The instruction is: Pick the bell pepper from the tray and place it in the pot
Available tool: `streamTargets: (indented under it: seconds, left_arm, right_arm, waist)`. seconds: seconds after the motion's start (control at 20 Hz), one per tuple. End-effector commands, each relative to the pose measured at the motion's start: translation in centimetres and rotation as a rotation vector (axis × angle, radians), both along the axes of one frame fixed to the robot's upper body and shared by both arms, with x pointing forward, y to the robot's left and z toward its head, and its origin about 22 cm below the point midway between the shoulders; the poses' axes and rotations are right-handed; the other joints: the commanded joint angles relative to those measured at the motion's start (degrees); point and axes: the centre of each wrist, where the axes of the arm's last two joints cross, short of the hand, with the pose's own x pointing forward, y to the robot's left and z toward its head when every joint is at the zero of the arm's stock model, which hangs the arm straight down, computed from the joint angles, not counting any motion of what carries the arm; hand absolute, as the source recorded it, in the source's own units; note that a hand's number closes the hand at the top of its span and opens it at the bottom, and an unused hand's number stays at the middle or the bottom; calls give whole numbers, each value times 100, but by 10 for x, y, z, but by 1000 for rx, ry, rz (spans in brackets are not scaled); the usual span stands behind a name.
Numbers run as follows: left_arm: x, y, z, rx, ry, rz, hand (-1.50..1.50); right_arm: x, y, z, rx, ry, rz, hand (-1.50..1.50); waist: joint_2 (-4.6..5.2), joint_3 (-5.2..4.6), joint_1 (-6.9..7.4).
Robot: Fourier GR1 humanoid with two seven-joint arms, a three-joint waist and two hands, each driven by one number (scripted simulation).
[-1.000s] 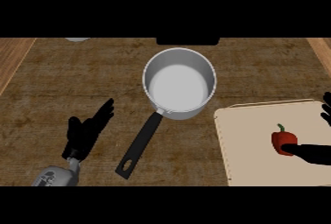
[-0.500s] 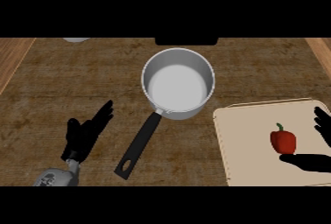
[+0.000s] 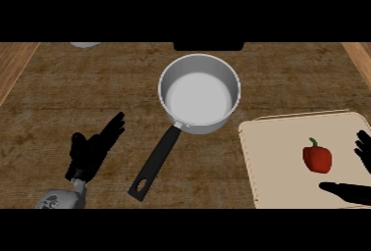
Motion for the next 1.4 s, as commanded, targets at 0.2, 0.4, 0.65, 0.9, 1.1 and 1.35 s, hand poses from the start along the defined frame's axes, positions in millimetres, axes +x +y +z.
streamTargets:
  seconds: [0.2, 0.4, 0.65, 0.9, 1.1, 1.35]
  left_arm:
    - [15, -15, -2, -9, 3, 0, 0]
    - [2, -3, -3, 1, 3, 12, 0]
    - [-4, 11, -9, -13, 9, 2, 0]
    - [7, 2, 4, -12, 20, -8, 0]
    - [0, -11, -4, -10, -2, -17, 0]
    - [6, -21, 9, -10, -1, -6, 0]
  right_arm:
    - [5, 7, -25, 206, -127, 23, -150]
    - [0, -4, -33, 272, -122, -7, -150]
    - [20, 19, -52, 334, -106, -21, -150]
    - [26, 15, -81, 312, -109, 17, 150]
    - [17, 34, -106, 241, -129, 78, 150]
    - [-4, 39, -117, 325, -204, 61, 150]
  waist:
    - [4, -1, -14]
    - [1, -2, -2]
    - [2, -3, 17]
    - [10, 2, 54]
    - [17, 5, 76]
    - [3, 6, 17]
